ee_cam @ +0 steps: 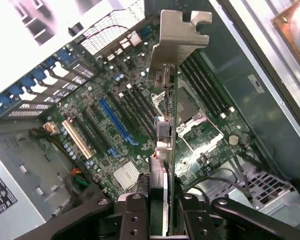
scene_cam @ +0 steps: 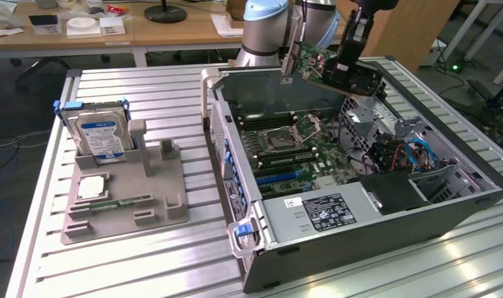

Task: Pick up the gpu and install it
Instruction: 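Insert the gpu into the slot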

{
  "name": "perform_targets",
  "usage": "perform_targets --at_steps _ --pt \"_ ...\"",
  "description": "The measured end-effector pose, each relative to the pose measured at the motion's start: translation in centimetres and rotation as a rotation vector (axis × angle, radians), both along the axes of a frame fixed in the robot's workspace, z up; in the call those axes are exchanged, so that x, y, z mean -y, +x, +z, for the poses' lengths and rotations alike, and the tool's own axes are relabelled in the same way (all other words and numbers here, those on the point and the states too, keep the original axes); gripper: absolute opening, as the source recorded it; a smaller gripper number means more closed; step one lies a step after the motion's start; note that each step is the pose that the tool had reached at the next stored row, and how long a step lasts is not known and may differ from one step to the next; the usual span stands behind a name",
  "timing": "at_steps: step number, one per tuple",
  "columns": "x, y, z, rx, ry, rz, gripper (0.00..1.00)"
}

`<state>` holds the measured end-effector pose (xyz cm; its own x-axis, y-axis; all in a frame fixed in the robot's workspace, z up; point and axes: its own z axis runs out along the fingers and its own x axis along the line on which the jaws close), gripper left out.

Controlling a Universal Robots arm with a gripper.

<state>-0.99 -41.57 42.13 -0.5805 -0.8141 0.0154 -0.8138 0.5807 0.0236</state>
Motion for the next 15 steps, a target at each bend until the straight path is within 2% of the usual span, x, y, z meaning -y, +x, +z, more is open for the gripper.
perform_targets --at_steps 15 --pt "0.0 0.0 0.0 0.0 -0.0134 0.22 0.27"
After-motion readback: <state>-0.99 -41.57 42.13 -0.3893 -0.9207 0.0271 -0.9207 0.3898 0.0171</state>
